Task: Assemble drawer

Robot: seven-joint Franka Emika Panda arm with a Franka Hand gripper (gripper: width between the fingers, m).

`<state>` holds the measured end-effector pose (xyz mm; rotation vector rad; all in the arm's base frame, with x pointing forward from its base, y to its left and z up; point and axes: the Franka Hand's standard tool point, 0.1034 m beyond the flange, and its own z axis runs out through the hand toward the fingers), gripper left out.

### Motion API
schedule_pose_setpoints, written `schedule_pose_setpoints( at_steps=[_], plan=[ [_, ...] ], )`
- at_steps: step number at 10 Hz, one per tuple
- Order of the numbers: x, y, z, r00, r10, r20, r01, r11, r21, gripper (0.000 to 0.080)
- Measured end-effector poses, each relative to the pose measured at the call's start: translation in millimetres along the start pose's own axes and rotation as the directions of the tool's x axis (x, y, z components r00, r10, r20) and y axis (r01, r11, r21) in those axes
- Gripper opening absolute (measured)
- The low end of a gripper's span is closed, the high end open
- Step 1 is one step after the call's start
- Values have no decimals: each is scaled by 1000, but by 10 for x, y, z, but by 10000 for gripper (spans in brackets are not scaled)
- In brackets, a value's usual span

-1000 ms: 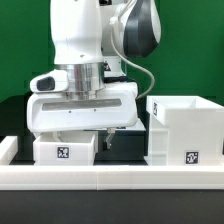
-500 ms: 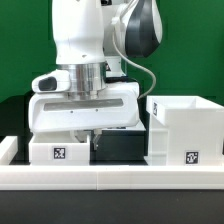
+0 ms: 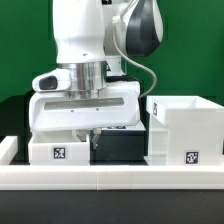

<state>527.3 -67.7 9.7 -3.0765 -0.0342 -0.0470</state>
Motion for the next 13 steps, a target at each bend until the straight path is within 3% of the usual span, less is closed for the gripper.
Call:
schedule_pose_setpoints(
  at_steps=[2, 4, 9, 11, 13],
  plan=[
    [16, -18, -108, 999, -52, -10, 52, 999, -1, 42],
    [-13, -18, -210, 974, -224, -3, 224, 974, 1, 42],
    [-63, 44, -194, 924, -383, 16, 383, 924, 8, 42],
    [-49, 14, -220, 825, -565, 33, 565, 825, 0, 42],
    [-47, -16, -234, 675, -736, 49, 737, 676, 10, 42]
  ],
)
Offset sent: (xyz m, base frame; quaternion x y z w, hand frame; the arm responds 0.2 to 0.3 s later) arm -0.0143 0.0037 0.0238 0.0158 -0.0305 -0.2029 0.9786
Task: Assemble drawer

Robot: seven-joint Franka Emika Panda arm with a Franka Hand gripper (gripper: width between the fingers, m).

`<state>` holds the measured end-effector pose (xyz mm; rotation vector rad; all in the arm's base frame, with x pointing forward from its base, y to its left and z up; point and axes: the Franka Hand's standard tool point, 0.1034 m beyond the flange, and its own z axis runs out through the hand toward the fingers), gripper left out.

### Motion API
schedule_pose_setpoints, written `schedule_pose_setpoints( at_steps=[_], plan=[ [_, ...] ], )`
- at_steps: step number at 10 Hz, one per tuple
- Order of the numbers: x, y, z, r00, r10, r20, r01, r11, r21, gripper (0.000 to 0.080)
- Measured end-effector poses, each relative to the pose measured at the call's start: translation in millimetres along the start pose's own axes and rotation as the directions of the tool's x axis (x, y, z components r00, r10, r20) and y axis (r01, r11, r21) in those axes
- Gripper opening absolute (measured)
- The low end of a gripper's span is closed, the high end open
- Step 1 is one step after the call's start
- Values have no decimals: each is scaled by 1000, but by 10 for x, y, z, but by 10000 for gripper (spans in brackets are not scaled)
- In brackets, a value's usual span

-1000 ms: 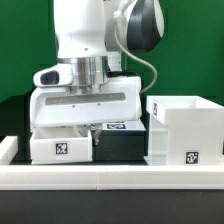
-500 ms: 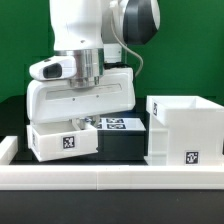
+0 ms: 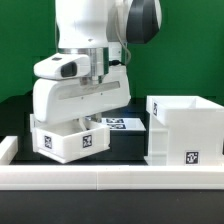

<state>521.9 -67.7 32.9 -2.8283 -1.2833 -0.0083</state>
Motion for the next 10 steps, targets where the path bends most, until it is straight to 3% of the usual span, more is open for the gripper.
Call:
schedule_pose_setpoints(
  at_steps=[4, 7, 10],
  plan=[
    [-53, 12, 15, 972, -235, 17, 235, 972, 6, 42],
    [-75, 35, 11, 883, -467, 42, 467, 884, 8, 42],
    [17, -39, 36, 800, -596, 62, 597, 802, 19, 42]
  ],
)
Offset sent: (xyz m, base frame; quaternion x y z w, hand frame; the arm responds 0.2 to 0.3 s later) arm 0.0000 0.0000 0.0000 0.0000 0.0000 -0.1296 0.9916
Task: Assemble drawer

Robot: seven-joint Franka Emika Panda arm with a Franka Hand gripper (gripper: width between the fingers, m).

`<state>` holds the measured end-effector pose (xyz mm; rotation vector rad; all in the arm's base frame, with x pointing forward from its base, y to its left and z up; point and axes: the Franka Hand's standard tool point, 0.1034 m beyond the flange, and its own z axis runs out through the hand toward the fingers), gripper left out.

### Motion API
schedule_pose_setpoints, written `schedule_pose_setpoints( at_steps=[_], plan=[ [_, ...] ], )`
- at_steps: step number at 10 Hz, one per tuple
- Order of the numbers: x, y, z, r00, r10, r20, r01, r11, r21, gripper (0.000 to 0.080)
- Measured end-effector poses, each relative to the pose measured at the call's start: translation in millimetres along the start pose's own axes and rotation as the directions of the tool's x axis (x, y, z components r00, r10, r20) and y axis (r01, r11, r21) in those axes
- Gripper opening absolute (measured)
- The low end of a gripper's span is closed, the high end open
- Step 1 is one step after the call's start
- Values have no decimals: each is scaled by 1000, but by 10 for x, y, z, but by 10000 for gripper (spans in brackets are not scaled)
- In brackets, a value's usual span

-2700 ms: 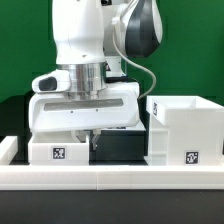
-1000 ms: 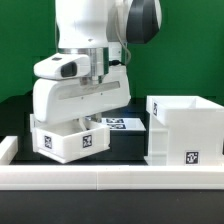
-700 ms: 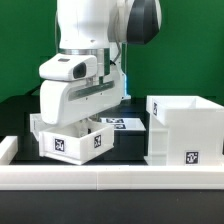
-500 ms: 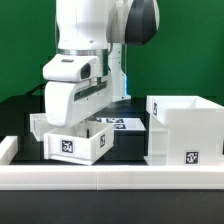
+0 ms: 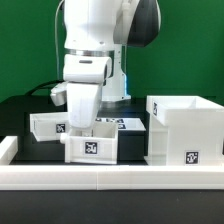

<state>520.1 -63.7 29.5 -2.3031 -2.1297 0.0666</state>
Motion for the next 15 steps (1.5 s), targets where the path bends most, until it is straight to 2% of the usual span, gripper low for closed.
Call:
schedule_pose_setpoints(
  at_steps=[2, 3, 4, 5, 7, 9, 12, 13, 15],
  plan=[
    [138, 14, 35, 1000, -21, -8, 21, 1000, 17, 42],
    [181, 45, 41, 1000, -24, -8, 24, 1000, 15, 42],
    [183, 40, 54, 1000, -24, -8, 24, 999, 24, 42],
    [167, 11, 58, 1000, -21, -8, 22, 998, 52, 42],
    [164, 12, 69, 1000, -20, -8, 20, 998, 51, 42],
    [254, 13, 113, 1000, -29, -12, 30, 997, 65, 42],
    [381, 55, 101, 999, -45, -21, 46, 998, 53, 42],
    [409, 85, 99, 999, -44, -22, 44, 999, 24, 42],
    [378, 67, 109, 999, -37, -22, 38, 999, 32, 42]
  ],
)
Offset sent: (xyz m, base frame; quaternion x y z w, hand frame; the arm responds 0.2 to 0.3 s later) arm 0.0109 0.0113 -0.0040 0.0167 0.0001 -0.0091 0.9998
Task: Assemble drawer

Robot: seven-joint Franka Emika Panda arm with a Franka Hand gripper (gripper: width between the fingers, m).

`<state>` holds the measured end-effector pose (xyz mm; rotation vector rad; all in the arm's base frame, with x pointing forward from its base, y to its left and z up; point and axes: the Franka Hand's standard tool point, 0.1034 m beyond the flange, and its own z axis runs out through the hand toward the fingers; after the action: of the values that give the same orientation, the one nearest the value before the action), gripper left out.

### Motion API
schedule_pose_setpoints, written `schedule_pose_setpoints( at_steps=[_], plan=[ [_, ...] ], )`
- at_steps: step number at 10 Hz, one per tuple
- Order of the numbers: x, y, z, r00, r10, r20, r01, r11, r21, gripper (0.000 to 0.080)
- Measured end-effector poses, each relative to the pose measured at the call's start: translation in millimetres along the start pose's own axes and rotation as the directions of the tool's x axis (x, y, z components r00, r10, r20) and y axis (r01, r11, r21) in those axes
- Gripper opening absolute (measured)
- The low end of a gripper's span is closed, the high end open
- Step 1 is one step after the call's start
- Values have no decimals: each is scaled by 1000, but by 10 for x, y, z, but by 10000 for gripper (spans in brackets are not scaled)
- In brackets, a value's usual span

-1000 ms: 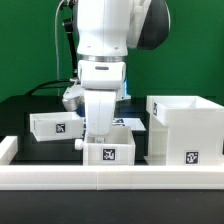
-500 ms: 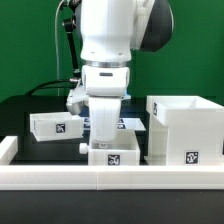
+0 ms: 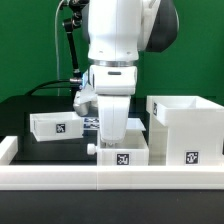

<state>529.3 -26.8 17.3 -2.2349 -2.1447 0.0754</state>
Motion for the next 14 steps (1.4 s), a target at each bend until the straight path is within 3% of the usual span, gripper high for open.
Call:
schedule_pose_setpoints(
  at_steps=[4, 14],
  plan=[
    [91, 17, 10, 1000, -6, -6, 6, 1000, -1, 42],
    [109, 53, 54, 1000, -5, -5, 5, 1000, -3, 42]
  ],
)
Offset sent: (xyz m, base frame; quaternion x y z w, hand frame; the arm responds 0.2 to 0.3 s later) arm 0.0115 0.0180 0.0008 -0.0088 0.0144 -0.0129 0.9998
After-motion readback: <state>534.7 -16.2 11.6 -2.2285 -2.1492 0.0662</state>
